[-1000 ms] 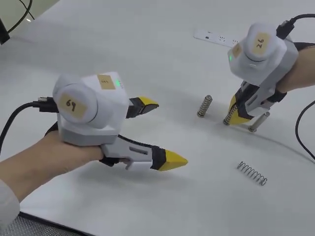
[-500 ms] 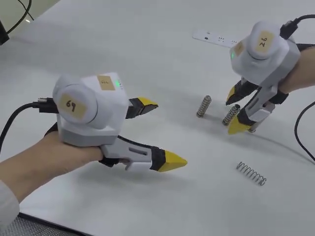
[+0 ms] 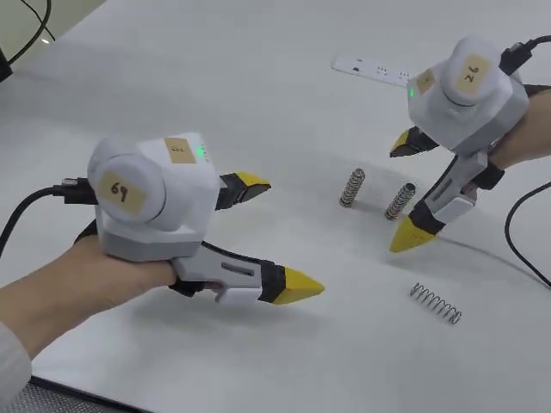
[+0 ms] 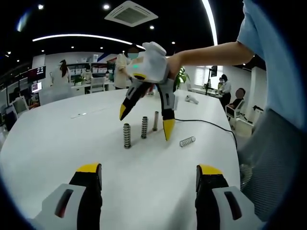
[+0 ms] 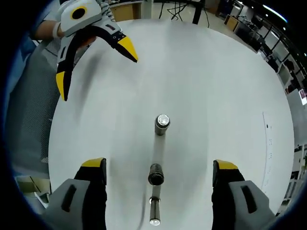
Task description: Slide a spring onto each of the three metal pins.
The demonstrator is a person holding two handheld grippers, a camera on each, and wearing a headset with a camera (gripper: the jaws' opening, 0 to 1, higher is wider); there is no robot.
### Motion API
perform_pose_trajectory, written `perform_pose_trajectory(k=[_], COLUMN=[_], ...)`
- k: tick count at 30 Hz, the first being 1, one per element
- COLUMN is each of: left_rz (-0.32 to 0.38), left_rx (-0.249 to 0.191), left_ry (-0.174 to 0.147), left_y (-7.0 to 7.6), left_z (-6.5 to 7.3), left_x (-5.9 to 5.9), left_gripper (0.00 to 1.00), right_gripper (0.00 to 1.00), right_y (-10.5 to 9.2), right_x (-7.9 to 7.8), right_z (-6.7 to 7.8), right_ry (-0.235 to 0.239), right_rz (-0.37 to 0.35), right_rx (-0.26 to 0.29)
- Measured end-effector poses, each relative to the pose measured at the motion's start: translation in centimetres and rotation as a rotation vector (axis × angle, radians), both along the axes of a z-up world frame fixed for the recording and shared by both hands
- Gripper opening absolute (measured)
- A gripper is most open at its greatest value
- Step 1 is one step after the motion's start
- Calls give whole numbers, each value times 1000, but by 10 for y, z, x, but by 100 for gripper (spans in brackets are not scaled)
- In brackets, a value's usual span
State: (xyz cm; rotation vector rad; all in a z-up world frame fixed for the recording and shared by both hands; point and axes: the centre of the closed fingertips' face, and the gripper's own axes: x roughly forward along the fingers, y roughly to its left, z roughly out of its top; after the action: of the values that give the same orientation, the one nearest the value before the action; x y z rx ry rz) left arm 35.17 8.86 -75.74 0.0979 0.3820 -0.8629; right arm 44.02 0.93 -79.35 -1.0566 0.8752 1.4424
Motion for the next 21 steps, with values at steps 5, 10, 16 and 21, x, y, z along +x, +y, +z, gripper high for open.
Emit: perform_pose_trajectory(k=[5, 10, 16, 21], left_rz=[2, 14, 24, 20], left_rx=[-4, -16, -20, -14], left_ry=[-2, 0, -6, -12], left_y=[0, 2, 6, 5], left_z=[1, 3, 8, 12], left_x=[0, 1, 4, 7], left_gripper=[78, 78, 78, 79], right_gripper=[100, 100, 100, 100], right_y=[2, 2, 2, -4], right_x=[0, -1, 2, 3], right_z=[3, 8, 16, 25], right_ry=[-7, 4, 8, 8], right_rz=[-26, -54, -115, -166], right_rx=[58, 104, 173, 237])
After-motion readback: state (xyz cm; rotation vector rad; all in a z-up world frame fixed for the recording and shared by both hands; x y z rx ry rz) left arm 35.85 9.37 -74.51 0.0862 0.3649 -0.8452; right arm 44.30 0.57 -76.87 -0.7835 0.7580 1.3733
